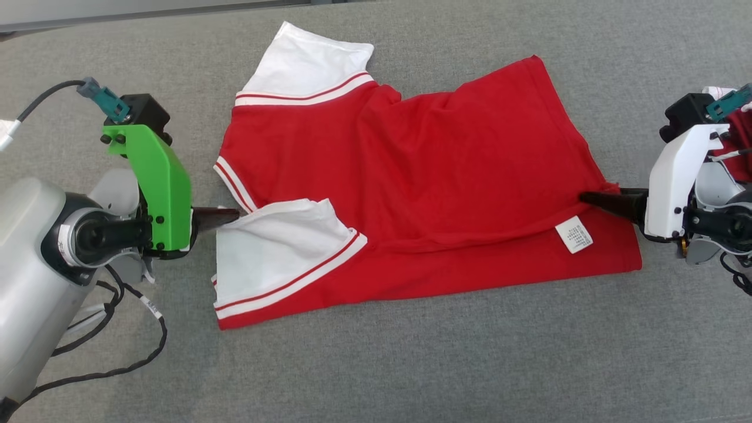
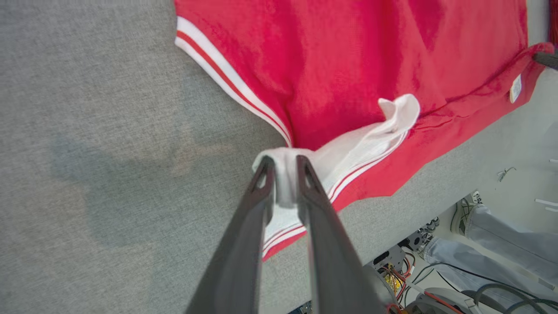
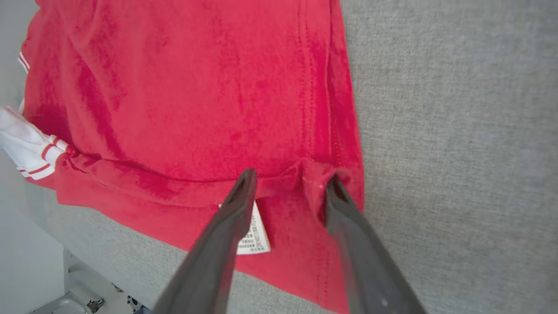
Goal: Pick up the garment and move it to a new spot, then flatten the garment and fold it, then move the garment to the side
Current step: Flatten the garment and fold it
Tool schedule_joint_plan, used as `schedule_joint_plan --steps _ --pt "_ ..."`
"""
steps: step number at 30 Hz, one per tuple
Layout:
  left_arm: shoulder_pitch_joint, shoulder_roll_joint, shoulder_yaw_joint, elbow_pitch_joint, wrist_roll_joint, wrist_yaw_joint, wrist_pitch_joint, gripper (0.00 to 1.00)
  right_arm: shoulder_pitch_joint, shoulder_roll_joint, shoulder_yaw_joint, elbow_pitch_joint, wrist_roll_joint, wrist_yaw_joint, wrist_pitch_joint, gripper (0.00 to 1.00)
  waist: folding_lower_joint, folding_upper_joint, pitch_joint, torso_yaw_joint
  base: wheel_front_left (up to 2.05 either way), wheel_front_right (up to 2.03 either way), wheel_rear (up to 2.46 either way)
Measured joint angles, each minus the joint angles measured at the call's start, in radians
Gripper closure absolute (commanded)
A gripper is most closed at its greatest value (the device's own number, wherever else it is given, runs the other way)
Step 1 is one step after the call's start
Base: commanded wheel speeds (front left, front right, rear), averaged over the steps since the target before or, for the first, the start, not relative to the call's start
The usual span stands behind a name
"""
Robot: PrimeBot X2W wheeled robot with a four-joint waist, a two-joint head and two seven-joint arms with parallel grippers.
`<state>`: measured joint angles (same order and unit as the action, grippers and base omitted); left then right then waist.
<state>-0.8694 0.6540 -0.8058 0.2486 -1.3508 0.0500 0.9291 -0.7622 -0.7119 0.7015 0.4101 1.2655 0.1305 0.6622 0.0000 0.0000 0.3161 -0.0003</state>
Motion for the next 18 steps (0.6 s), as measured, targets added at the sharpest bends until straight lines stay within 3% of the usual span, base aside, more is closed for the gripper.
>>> schedule_joint_plan --steps 5,9,14,18 --pt "0.004 -0.011 0.021 0.039 0.014 -0.054 -0.084 0.0 0.026 0.013 -0.049 0.016 -0.03 0.0 -0.041 0.0 0.0 0.0 -0.031 0.0 0.0 0.0 0.0" --pt "0.025 -0.006 0.055 0.032 0.056 -0.087 -0.22 0.0 0.073 0.009 -0.123 -0.021 -0.057 0.0 -0.159 0.0 0.0 0.0 -0.066 0.0 0.0 0.0 0.0" --pt "0.092 0.028 0.085 -0.017 0.177 -0.094 -0.45 0.0 0.181 0.022 -0.223 -0.14 -0.137 0.0 -0.43 0.0 0.0 0.0 -0.118 0.003 0.0 0.0 0.0" --pt "0.175 0.045 0.126 -0.072 0.259 -0.052 -0.672 0.0 0.326 0.046 -0.31 -0.194 -0.177 0.0 -0.617 0.0 0.0 0.0 -0.159 0.006 0.0 0.0 0.0"
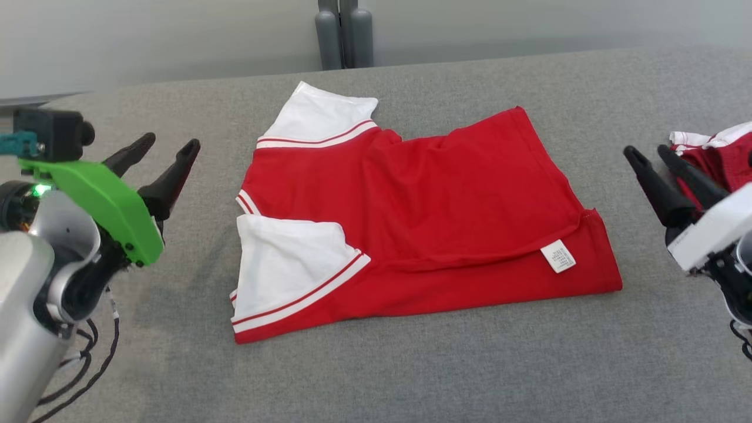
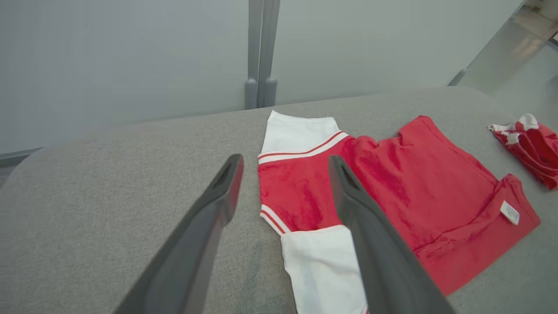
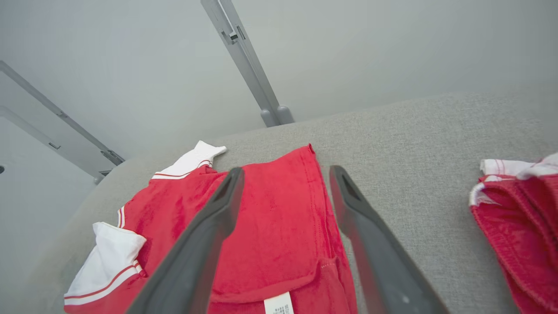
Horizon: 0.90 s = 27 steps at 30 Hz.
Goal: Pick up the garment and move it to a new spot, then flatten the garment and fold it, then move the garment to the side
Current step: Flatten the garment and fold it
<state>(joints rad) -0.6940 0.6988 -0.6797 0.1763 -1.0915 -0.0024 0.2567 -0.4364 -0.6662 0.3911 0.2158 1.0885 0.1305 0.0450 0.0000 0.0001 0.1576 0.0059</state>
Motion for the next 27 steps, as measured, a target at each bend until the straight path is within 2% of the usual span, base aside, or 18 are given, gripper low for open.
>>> schedule_joint_plan --steps 5,8,10,13,16,19,23,27 --pt "0.135 0.006 0.041 -0.079 0.09 0.096 -0.237 0.0 0.156 0.052 -0.096 -0.057 -0.084 0.0 -0.207 0.0 0.0 0.0 -0.038 0.006 0.0 0.0 0.0" --pt "0.226 0.002 0.073 -0.129 0.116 0.164 -0.367 0.0 0.244 0.108 -0.152 -0.052 -0.145 0.0 -0.261 0.0 0.0 0.0 -0.049 0.007 0.0 0.0 0.0" --pt "0.295 0.006 0.061 -0.156 0.185 0.22 -0.437 0.0 0.291 0.16 -0.189 -0.051 -0.188 0.0 -0.279 0.0 0.0 0.0 -0.051 0.004 0.0 0.0 0.0" --pt "0.398 -0.041 0.088 -0.203 0.22 0.298 -0.505 0.0 0.338 0.228 -0.25 -0.049 -0.264 0.0 -0.295 0.0 0.0 0.0 -0.048 -0.001 0.0 0.0 0.0" --pt "0.481 -0.11 0.154 -0.244 0.282 0.343 -0.515 0.0 0.383 0.282 -0.299 -0.047 -0.324 0.0 -0.302 0.0 -0.0001 0.0 -0.039 -0.002 0.0 0.0 0.0" --pt "0.551 -0.202 0.253 -0.276 0.372 0.343 -0.519 0.0 0.395 0.316 -0.295 -0.043 -0.372 0.0 -0.303 0.0 -0.0001 0.0 -0.026 -0.002 0.0 0.0 0.0" --pt "0.643 -0.286 0.31 -0.208 0.435 0.272 -0.519 0.0 0.393 0.319 -0.285 0.012 -0.405 0.0 -0.304 0.0 0.0 0.0 -0.017 -0.001 0.0 0.0 0.0" --pt "0.65 -0.332 0.33 -0.094 0.48 0.192 -0.519 0.0 0.349 0.315 -0.246 0.091 -0.405 0.0 -0.279 0.0 0.0 0.0 -0.012 -0.002 0.0 0.0 0.0"
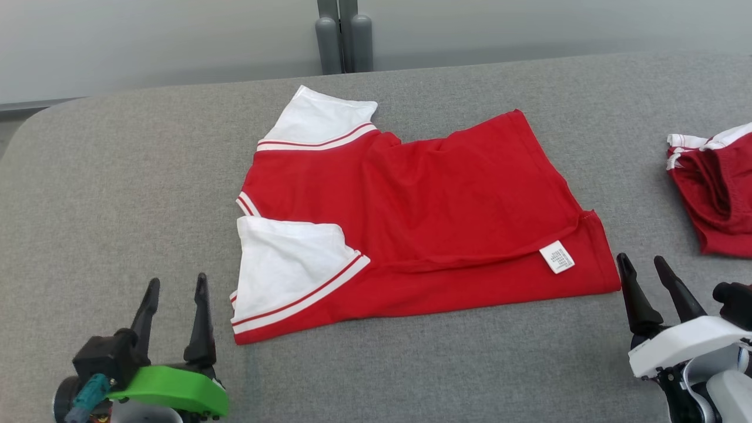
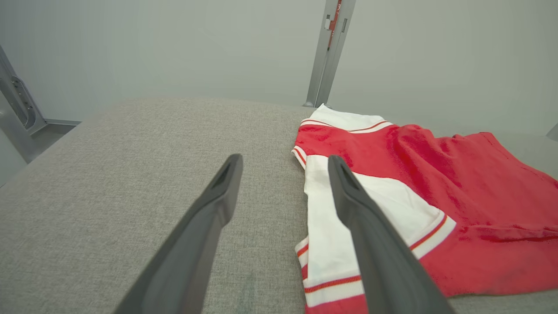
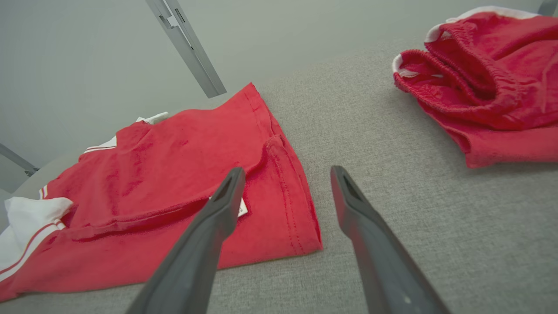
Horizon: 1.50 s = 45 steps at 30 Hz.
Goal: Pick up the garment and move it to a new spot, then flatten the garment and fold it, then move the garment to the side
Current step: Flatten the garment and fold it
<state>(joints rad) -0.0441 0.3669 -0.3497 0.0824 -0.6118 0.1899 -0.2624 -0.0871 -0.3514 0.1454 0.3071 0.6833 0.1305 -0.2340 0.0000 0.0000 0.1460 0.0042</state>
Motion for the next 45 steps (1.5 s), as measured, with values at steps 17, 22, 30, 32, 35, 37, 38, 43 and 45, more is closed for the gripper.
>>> schedule_joint_plan --steps 17,22,30,32,35,37,38,43,45 --pt "-0.19 -0.118 -0.14 0.472 -0.035 -0.191 0.177 0.0 -0.158 -0.014 0.159 0.247 0.092 0.0 0.124 0.0 0.0 0.0 0.028 0.012 0.0 0.0 0.0" --pt "-0.217 -0.128 -0.142 0.506 -0.056 -0.196 0.205 0.0 -0.178 -0.012 0.207 0.251 0.133 0.0 0.151 0.51 0.0 0.0 0.025 0.008 0.0 0.0 0.0" --pt "-0.222 -0.117 -0.133 0.485 -0.067 -0.196 0.201 1.0 -0.193 -0.035 0.242 0.237 0.19 0.0 0.126 1.0 0.0 0.0 0.006 0.01 0.0 0.0 0.0" --pt "-0.219 -0.101 -0.131 0.461 -0.073 -0.194 0.217 1.0 -0.193 -0.041 0.249 0.222 0.221 0.0 0.133 1.0 0.0 0.0 -0.002 0.011 0.0 0.0 0.0" --pt "-0.195 -0.071 -0.137 0.415 -0.075 -0.18 0.277 1.0 -0.176 -0.063 0.263 0.181 0.256 0.0 0.164 1.0 0.0 0.0 -0.015 0.016 0.0 0.0 0.0" --pt "-0.167 -0.048 -0.142 0.368 -0.078 -0.165 0.324 1.0 -0.145 -0.088 0.261 0.149 0.277 0.0 0.182 1.0 0.0 0.0 -0.025 0.019 0.0 0.0 0.0" --pt "-0.157 -0.04 -0.142 0.347 -0.083 -0.158 0.344 1.0 -0.131 -0.096 0.259 0.136 0.284 0.0 0.19 1.0 0.0 0.0 -0.028 0.021 0.0 0.0 0.0" --pt "-0.084 0.018 -0.149 0.211 -0.091 -0.108 0.45 1.0 -0.01 -0.126 0.229 0.054 0.309 0.0 0.238 1.0 0.0 0.0 -0.043 0.032 0.0 0.0 0.0" --pt "-0.049 0.037 -0.151 0.157 -0.099 -0.087 0.489 1.0 0.039 -0.132 0.21 0.026 0.305 0.001 0.255 1.0 0.0 0.0 -0.045 0.032 0.0 0.0 0.0"
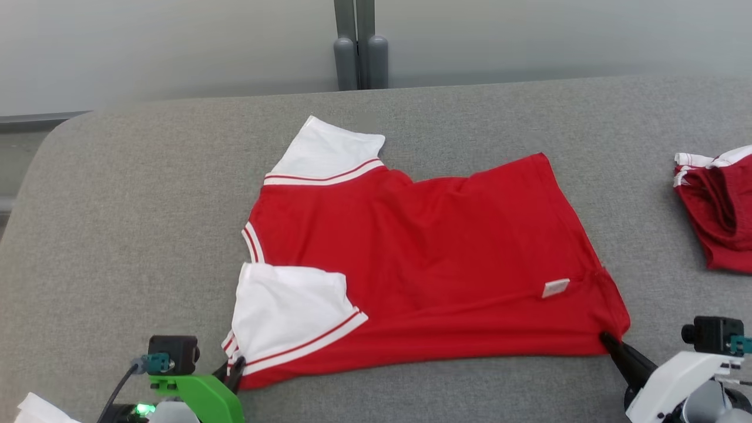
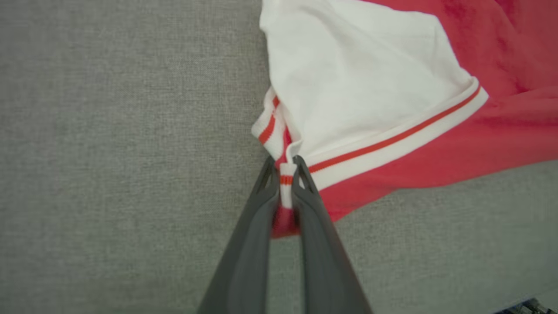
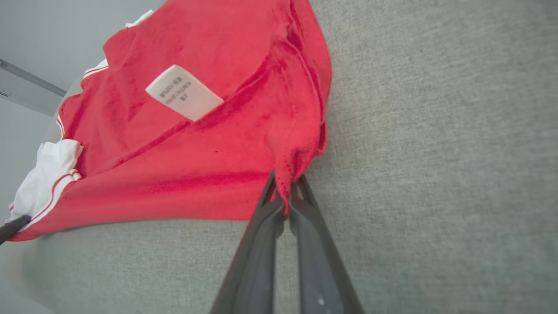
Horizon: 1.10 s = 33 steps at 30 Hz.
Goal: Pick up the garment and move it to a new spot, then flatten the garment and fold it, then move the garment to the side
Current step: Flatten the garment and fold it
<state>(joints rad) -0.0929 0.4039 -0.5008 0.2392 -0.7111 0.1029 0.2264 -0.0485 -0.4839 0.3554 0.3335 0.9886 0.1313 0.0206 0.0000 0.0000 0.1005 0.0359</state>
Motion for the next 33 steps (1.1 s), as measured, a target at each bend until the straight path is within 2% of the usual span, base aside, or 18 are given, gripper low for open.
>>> schedule_joint_plan --steps 4,10,11,12,13,14,20,24,27,29,33 --pt "0.073 0.045 -0.002 -0.111 -0.018 0.043 0.066 1.0 0.101 0.011 -0.057 -0.066 -0.017 0.0 0.053 1.0 0.0 0.0 -0.004 -0.01 0.0 0.0 0.0" --pt "0.161 0.105 -0.001 -0.238 -0.034 0.099 0.154 1.0 0.241 0.047 -0.15 -0.17 -0.074 0.0 0.19 1.0 0.0 0.0 -0.012 -0.031 0.0 0.0 0.0" --pt "0.169 0.113 -0.001 -0.251 -0.036 0.106 0.166 1.0 0.251 0.056 -0.167 -0.183 -0.084 0.0 0.211 0.77 0.0 0.0 -0.012 -0.035 0.0 0.0 0.0" --pt "0.176 0.121 0.0 -0.267 -0.038 0.111 0.179 1.0 0.259 0.069 -0.187 -0.196 -0.1 0.0 0.237 0.33 0.0 0.0 -0.012 -0.039 0.0 0.0 0.0" --pt "0.182 0.126 0.001 -0.28 -0.041 0.118 0.188 0.7 0.267 0.081 -0.205 -0.212 -0.118 0.0 0.262 0.0 0.0 0.0 -0.011 -0.042 0.0 0.0 0.0" --pt "0.186 0.129 0.002 -0.289 -0.043 0.122 0.196 0.01 0.272 0.093 -0.22 -0.224 -0.131 0.0 0.279 0.0 0.0 0.0 -0.01 -0.043 0.0 0.0 0.0" --pt "0.192 0.161 0.009 -0.341 -0.044 0.14 0.224 0.0 0.307 0.165 -0.319 -0.315 -0.199 -0.001 0.394 0.0 0.0 0.0 -0.015 -0.045 0.0 0.0 0.0" --pt "0.17 0.192 0.024 -0.392 -0.033 0.135 0.23 0.0 0.309 0.189 -0.389 -0.419 -0.216 -0.001 0.419 0.0 0.0 0.0 -0.02 -0.04 0.0 0.0 0.0" --pt "0.101 0.22 0.035 -0.421 -0.015 0.116 0.241 0.0 0.274 0.208 -0.429 -0.484 -0.217 -0.001 0.423 0.0 0.0001 0.0 -0.018 -0.042 0.0 0.0 0.0" --pt "0.044 0.22 0.041 -0.437 -0.032 0.08 0.256 0.0 0.221 0.211 -0.46 -0.501 -0.248 -0.001 0.419 0.0 0.0 0.0 -0.012 -0.045 0.0 0.0 0.0" --pt "-0.094 0.236 0.051 -0.406 -0.029 0.024 0.289 0.0 0.078 0.224 -0.481 -0.469 -0.316 -0.001 0.4 0.0 0.0 0.0 0.014 -0.052 0.0 0.0 0.0"
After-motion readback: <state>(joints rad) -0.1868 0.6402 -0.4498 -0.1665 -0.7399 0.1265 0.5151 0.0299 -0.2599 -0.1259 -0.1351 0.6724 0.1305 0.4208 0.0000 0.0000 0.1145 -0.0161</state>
